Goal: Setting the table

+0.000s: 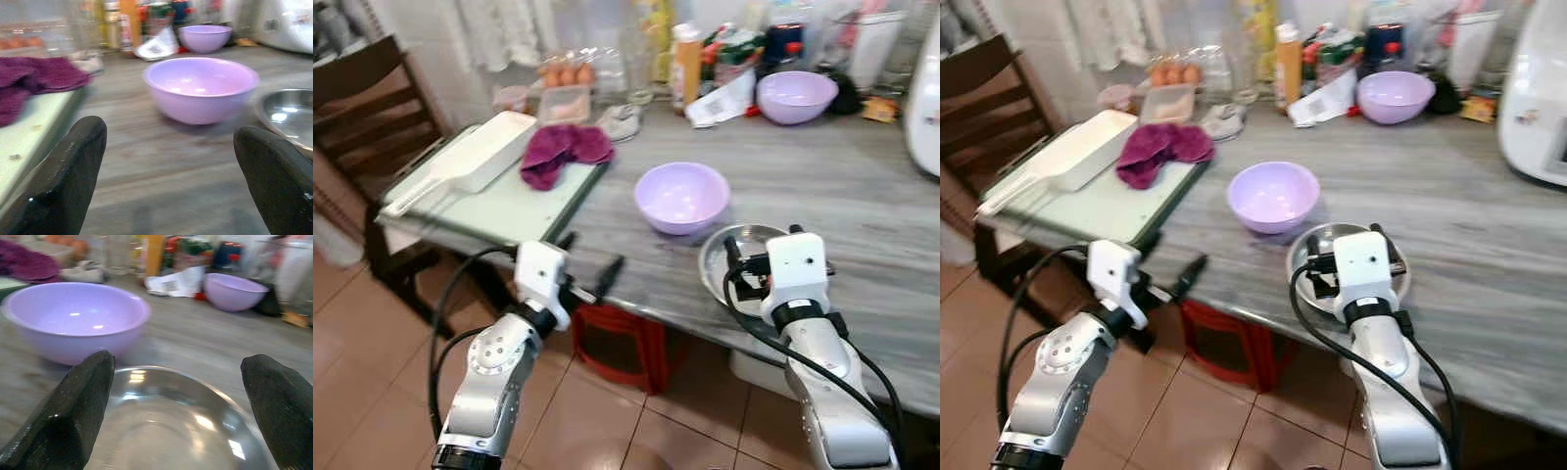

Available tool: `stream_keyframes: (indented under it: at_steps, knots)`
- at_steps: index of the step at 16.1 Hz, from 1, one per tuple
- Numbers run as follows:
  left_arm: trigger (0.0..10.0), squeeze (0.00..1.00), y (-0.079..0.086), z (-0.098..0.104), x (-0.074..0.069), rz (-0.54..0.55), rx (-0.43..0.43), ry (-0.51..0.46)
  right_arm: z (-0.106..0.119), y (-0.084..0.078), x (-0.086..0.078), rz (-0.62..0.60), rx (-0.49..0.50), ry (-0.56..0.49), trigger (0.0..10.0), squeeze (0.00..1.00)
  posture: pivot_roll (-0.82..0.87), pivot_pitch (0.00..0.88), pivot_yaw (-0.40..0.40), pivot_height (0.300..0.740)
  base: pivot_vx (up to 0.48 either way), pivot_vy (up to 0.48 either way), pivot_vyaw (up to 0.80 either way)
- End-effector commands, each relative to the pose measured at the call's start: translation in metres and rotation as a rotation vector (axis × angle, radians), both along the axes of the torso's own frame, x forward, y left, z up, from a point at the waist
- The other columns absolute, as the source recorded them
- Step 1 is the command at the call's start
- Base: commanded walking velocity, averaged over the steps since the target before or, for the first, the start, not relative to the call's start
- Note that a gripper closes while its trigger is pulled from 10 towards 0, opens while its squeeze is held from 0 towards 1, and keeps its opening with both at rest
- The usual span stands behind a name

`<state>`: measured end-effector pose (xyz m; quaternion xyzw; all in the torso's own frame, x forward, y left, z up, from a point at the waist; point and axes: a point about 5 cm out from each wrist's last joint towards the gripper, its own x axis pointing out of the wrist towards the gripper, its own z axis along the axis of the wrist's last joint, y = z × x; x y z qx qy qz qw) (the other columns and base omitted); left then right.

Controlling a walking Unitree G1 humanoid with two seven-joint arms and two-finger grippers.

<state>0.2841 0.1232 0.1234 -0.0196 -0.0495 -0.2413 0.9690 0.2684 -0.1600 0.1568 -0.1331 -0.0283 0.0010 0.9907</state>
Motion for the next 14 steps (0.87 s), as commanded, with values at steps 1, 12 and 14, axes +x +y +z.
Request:
stream_keyframes:
  at_steps: [1,12,14]
  knots:
    - [10.0,0.0,0.006,-0.007,0.0,0.089,0.013,0.036,0.007,-0.003,-0.003,-0.012,0.01,-0.043,10.0,0.0,-0.25,0.069,0.12,0.74,0.0,0.0,-0.77]
    - [10.0,0.0,0.023,-0.004,0.02,0.363,0.093,0.049,0.006,0.006,0.008,0.025,0.04,-0.039,10.0,0.0,-0.22,0.05,0.108,0.74,0.0,0.0,-0.77]
    - [10.0,0.0,0.019,-0.004,0.022,0.364,0.097,0.058,0.007,0.006,0.008,0.025,0.059,-0.047,10.0,0.0,-0.22,0.048,0.109,0.74,0.0,0.0,-0.38]
